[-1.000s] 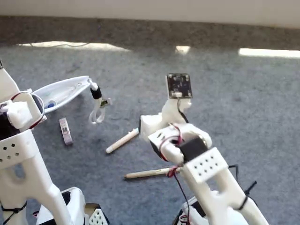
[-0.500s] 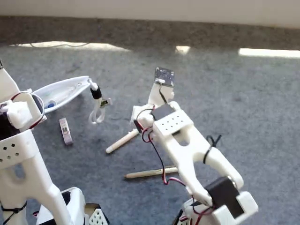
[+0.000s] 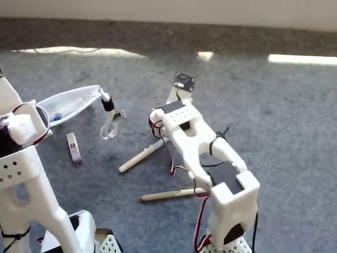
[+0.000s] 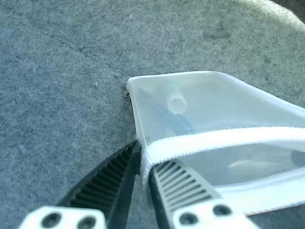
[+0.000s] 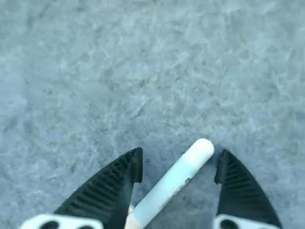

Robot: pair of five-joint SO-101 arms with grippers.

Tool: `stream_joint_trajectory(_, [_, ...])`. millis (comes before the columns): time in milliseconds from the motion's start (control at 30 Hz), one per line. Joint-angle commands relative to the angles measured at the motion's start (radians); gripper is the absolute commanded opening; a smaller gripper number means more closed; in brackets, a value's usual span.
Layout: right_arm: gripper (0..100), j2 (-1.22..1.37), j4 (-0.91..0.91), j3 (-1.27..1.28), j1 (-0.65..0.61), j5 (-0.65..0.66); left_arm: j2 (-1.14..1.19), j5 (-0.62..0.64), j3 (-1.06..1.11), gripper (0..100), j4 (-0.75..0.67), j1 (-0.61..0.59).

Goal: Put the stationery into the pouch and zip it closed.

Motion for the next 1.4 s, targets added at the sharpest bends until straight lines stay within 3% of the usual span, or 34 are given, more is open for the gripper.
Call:
stream_joint_trajectory(0, [23.4, 0.033, 0.007, -0.071, 0.013, -0.012, -0.005, -0.006, 0.005, 1, -0.017, -0.004])
stream_joint_trajectory(533, [0.2, 0.036, 0.084, -0.077, 0.018, -0.009, -0.005, -0.006, 0.007, 1, -0.014, -0.007])
stream_joint_trajectory(867, [0.5, -0.157, 0.205, -0.071, 0.035, 0.023, -0.005, -0.006, 0.007, 1, -0.014, -0.007])
stream_joint_trajectory(1133, [0.5, -0.401, 0.22, 0.041, 0.031, 0.135, -0.005, -0.006, 0.007, 1, -0.014, -0.007])
stream_joint_trajectory(1367, [0.5, -0.604, 0.219, 0.14, 0.03, 0.147, -0.005, -0.006, 0.007, 1, -0.014, -0.007])
